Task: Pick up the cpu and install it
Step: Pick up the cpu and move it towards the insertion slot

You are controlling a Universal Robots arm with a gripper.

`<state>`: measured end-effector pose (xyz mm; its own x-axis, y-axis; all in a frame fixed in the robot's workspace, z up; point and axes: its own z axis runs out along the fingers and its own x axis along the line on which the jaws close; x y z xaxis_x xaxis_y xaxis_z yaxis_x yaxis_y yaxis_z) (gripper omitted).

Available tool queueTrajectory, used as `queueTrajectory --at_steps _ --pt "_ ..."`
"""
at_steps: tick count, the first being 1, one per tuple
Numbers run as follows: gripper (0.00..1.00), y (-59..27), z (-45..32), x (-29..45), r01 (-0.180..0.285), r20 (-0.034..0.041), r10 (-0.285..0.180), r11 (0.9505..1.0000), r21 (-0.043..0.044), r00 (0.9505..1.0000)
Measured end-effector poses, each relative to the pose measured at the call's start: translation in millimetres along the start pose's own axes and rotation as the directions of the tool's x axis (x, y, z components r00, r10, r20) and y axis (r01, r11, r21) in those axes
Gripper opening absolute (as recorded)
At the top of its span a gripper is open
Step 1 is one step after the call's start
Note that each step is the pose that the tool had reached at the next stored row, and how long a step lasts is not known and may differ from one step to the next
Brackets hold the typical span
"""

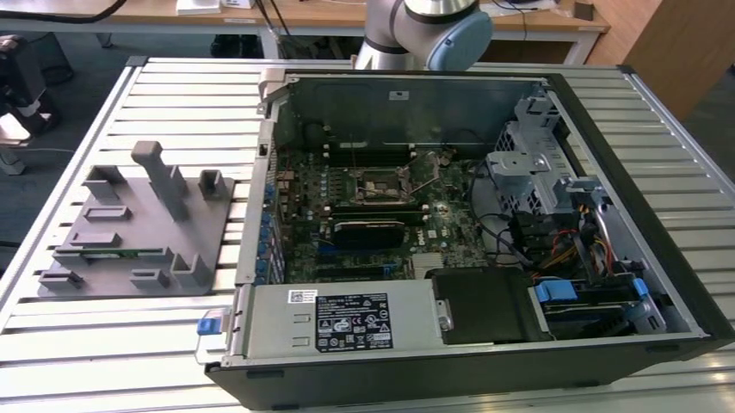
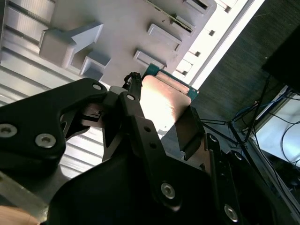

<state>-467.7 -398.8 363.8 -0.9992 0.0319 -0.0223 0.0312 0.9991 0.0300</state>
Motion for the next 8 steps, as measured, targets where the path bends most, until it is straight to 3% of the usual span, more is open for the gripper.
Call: queueTrajectory --at_steps 8 --pt "0.54 0.8 -13.7 -0.3 0.0 0.0006 0.0 1.0 0.0 1.0"
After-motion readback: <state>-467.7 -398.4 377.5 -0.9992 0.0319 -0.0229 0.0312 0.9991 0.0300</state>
